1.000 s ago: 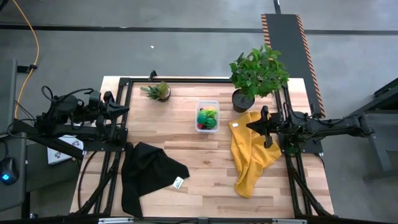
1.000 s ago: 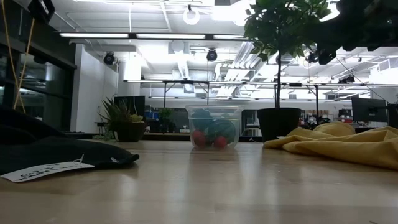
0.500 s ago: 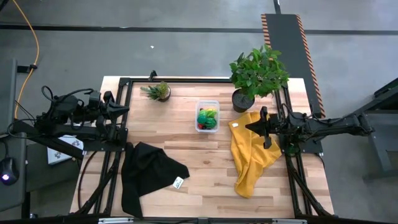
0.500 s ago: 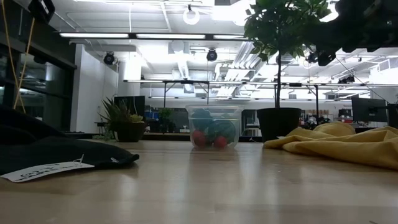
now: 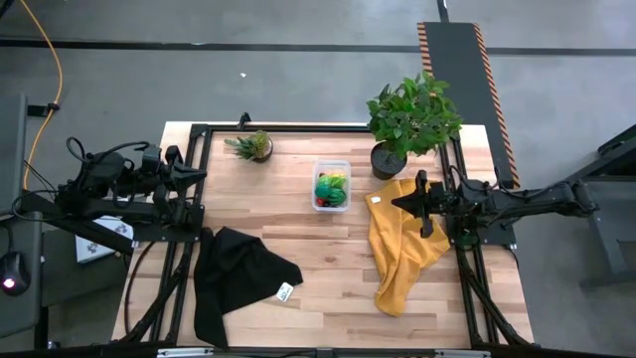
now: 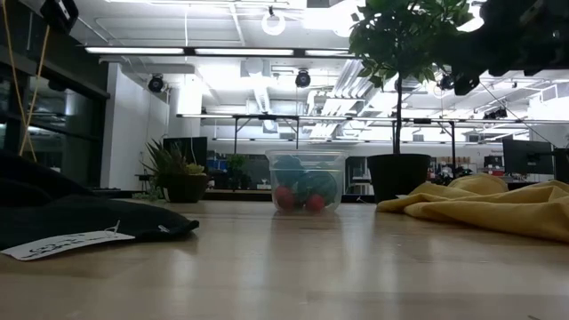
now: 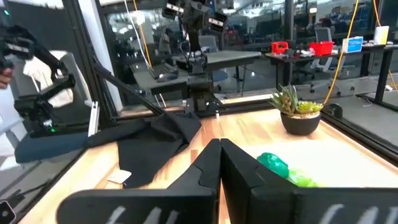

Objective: Pick and placing Produce into tupperware
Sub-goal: Return to Home Position

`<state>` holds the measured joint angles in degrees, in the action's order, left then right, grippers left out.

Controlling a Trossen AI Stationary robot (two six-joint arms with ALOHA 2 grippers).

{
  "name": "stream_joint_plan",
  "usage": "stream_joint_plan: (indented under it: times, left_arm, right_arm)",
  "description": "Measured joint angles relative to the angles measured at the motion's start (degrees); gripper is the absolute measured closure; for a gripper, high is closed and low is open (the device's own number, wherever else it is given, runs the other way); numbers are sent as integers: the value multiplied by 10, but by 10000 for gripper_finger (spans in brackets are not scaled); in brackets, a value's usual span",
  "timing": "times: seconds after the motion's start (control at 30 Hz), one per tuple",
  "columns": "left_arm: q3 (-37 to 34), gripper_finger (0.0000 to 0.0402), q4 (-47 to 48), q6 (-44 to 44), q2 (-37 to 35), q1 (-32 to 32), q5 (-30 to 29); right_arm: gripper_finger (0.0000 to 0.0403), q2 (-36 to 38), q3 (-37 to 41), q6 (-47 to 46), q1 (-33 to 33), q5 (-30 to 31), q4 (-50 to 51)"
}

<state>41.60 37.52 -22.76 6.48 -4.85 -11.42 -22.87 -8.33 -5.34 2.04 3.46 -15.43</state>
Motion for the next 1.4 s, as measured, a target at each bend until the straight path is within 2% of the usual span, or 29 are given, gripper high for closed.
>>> stream_joint_plan:
  times: [0.2,0.63,0.93,1.4]
  left_arm:
    - [0,401,0,0,0,0,0]
    - [0,401,4,0,0,0,0]
    - [0,401,5,5,0,0,0]
    - [0,401,16,-12,0,0,0]
  right_arm:
    - [403,13,53,-6,0,-11,-130]
    - [403,20,78,4,0,-10,-150]
    - [403,20,78,27,0,-26,-19]
    - [403,24,78,52,0,-41,70]
